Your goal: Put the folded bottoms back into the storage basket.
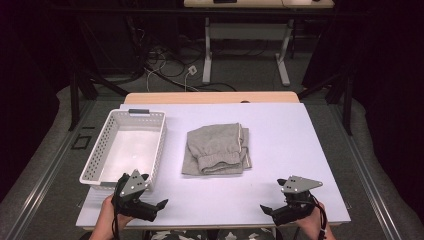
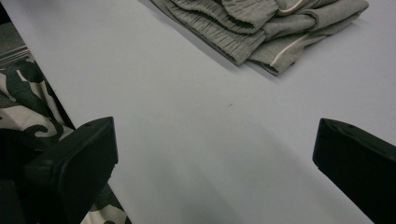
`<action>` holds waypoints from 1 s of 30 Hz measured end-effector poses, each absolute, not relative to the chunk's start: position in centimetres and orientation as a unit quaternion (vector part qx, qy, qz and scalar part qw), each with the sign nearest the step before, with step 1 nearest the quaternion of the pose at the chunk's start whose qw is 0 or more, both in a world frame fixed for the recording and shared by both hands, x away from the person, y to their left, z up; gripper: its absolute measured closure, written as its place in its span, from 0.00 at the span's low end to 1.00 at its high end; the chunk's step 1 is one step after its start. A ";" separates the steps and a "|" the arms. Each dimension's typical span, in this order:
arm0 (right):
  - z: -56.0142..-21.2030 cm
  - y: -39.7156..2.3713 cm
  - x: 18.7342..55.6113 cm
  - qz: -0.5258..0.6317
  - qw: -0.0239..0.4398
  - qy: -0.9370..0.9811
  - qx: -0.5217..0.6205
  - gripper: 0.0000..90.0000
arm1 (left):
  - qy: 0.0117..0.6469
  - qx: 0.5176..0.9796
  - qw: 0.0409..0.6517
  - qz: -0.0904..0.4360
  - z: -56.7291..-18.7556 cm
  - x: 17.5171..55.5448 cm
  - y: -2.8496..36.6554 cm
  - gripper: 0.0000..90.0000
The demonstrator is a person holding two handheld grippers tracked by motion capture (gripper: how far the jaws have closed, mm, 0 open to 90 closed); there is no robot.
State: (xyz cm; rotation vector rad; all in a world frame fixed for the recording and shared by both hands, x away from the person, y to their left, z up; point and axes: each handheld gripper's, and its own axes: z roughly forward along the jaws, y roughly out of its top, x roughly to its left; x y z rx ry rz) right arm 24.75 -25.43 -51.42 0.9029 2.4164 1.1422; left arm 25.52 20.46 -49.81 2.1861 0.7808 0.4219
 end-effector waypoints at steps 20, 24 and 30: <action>-51.4 -24.8 25.3 0.392 0.158 0.847 0.321 0.00 | 0.305 0.851 0.390 0.176 -49.2 25.6 19.2 0.00; -51.4 -24.6 25.5 0.386 0.152 0.848 0.330 0.00 | 0.300 0.851 0.392 0.178 -49.0 25.6 18.6 0.00; -51.5 -24.6 26.3 0.379 0.144 0.847 0.345 0.00 | 0.290 0.853 0.396 0.177 -48.8 25.9 17.3 0.00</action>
